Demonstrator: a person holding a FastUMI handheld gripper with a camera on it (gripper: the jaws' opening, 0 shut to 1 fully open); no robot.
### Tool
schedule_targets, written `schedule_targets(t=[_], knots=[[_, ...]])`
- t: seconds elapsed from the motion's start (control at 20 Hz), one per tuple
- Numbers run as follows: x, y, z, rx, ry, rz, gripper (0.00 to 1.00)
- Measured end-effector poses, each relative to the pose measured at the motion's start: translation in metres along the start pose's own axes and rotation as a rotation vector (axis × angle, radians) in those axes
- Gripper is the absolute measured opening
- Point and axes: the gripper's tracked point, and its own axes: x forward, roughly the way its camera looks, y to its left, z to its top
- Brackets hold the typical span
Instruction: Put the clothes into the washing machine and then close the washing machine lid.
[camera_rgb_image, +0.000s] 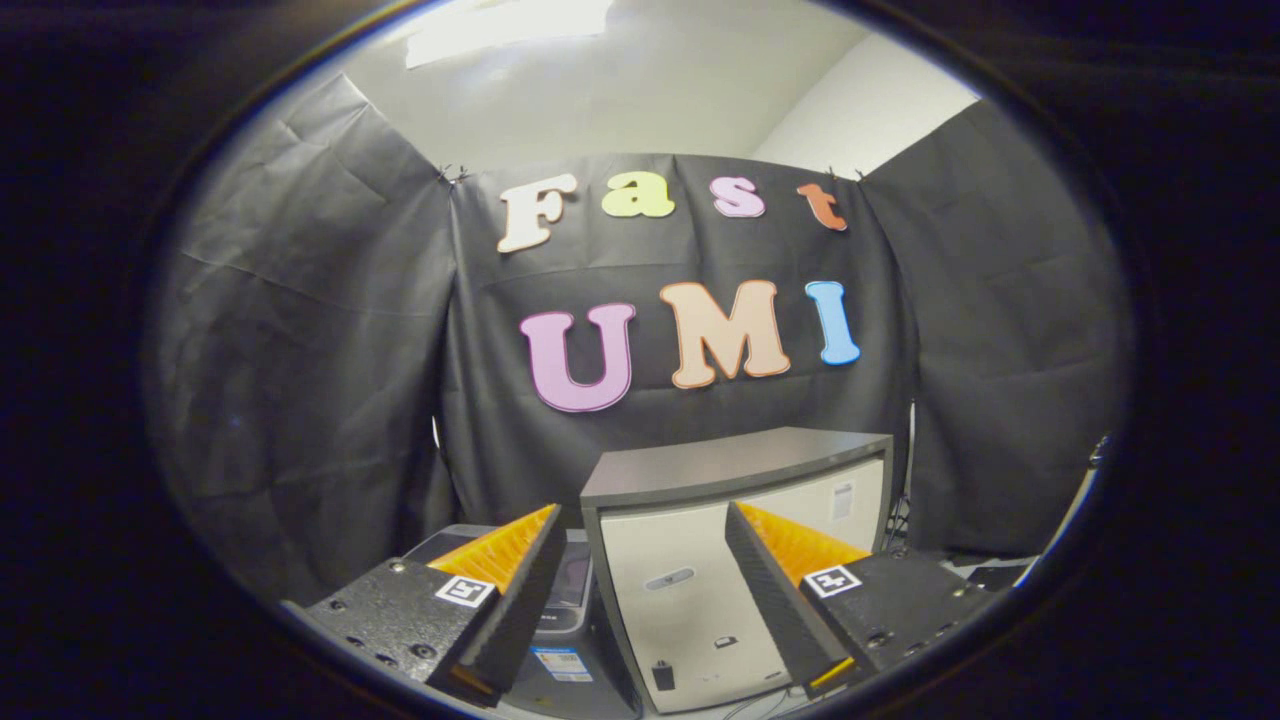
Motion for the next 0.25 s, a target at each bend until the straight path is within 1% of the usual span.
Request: schedule_targets(t=[0.15, 0.25], knots=[[0.014, -0.025, -0.009, -0.03, 0.012, -0.066, 0.97], [0.018, -0.023, -0.014, -0.045, 0.017, -0.062, 0.97]])
